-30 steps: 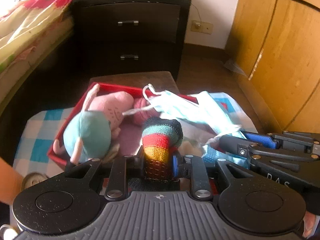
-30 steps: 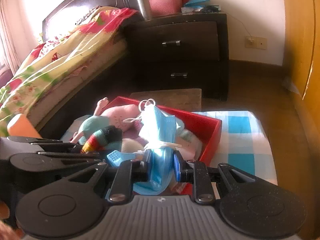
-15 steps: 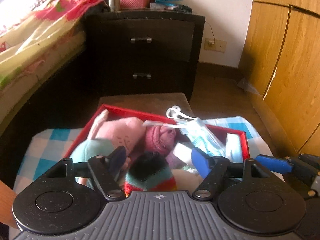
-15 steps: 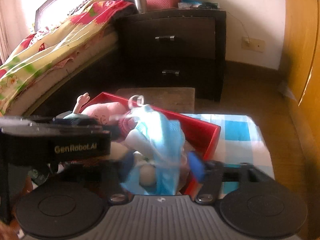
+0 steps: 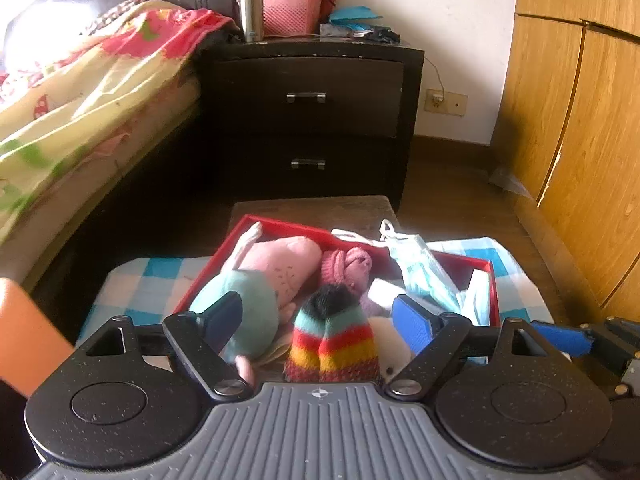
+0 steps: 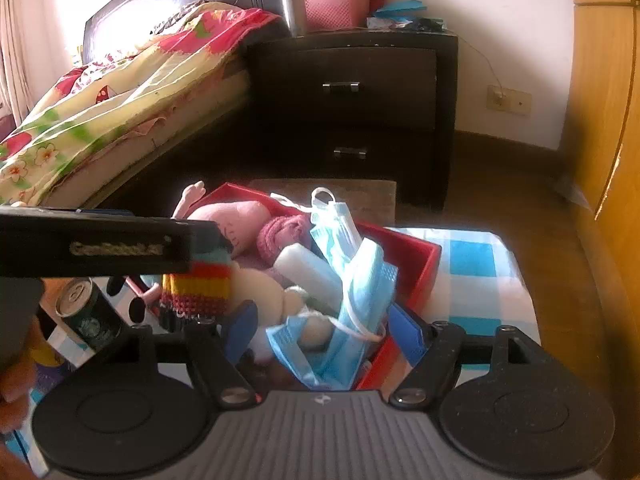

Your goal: Organize soft objects

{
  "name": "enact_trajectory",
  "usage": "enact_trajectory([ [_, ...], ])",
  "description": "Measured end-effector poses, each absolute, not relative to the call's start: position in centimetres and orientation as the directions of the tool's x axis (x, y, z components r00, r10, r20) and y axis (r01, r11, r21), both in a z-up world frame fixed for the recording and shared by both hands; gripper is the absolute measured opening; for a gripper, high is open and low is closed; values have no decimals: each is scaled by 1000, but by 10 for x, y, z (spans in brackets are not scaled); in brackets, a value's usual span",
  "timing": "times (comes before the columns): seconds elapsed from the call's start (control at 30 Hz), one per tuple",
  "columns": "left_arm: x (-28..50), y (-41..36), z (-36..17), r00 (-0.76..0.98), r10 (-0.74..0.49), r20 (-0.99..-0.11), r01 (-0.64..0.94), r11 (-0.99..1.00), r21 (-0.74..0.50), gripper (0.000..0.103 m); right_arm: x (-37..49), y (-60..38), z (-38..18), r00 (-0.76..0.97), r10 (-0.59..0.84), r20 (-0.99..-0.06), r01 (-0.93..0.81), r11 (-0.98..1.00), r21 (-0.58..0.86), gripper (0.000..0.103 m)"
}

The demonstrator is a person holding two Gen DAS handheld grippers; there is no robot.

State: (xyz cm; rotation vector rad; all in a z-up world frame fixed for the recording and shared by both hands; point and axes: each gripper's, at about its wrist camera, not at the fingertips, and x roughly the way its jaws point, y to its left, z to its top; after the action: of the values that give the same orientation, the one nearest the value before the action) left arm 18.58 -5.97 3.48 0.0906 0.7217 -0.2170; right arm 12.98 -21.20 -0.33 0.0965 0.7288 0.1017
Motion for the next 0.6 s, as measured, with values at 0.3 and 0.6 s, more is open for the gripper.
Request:
enact_trajectory([
  [0.3,153,-46,38,727,-161,-668,197,980,-22,81,105,-217,12,774,117,-623,-39,990,138,51],
  [0.6,120,-38,39,727,-164,-666,184,982,-41,82,74,-220,14,771,114,-627,-45,991,126,51],
])
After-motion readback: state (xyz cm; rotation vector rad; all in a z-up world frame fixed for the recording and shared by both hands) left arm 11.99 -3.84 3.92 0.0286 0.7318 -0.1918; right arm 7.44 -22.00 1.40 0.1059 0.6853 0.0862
